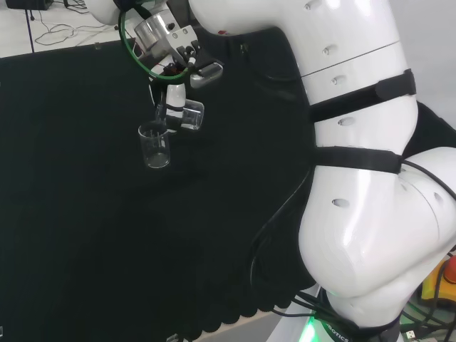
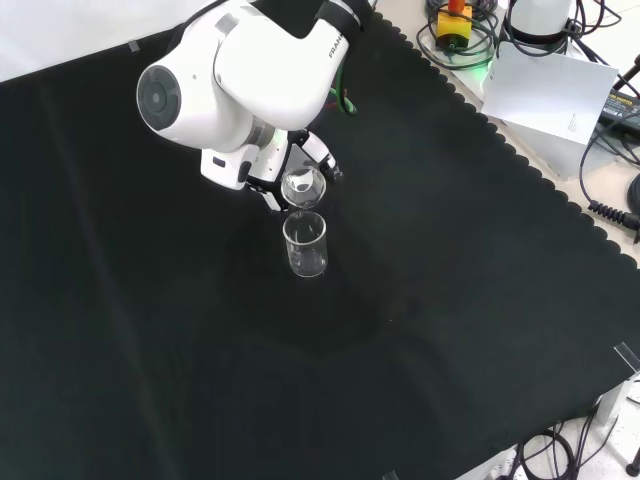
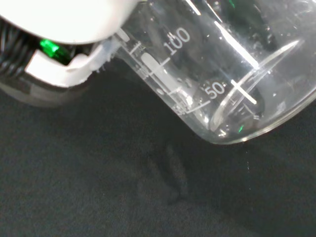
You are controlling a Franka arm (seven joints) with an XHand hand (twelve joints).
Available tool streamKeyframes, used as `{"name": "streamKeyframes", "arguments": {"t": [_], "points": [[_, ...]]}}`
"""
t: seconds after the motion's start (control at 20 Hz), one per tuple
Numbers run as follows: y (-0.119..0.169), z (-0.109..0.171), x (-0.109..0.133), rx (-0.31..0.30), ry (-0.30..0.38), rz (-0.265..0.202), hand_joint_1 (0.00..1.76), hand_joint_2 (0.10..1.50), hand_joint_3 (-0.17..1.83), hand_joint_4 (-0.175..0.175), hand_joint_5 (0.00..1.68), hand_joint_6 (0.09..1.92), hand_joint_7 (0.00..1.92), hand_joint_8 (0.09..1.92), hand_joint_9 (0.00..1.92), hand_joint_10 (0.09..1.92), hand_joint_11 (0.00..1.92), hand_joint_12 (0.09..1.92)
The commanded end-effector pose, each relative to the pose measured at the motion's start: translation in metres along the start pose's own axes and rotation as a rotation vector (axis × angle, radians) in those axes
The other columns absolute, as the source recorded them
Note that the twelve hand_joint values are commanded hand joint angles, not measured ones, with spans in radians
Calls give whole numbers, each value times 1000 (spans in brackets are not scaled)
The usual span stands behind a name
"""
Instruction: Pour the water from the handheld beaker into the one on the table.
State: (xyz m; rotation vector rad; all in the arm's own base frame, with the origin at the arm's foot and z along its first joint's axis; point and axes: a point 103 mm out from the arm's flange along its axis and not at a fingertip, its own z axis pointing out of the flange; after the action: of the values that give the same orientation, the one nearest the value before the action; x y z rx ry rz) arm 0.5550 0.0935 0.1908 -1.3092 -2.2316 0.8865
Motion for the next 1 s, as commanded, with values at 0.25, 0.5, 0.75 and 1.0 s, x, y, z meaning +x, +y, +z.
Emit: {"name": "streamKeyframes", "arguments": {"t": [0.25,0.5,0.75,1.0], "points": [[1,-1,2,31,-13,14,1130,533,900,175,1278,796,1796,142,1831,87,1385,703],[1,-3,5,45,-26,17,1130,533,901,175,1276,801,1796,142,1832,87,1385,701],[2,-4,8,60,-47,27,1129,533,902,175,1274,805,1796,142,1832,87,1386,700],[4,-4,10,89,-69,45,1129,533,903,175,1273,808,1796,143,1832,87,1387,699]]}}
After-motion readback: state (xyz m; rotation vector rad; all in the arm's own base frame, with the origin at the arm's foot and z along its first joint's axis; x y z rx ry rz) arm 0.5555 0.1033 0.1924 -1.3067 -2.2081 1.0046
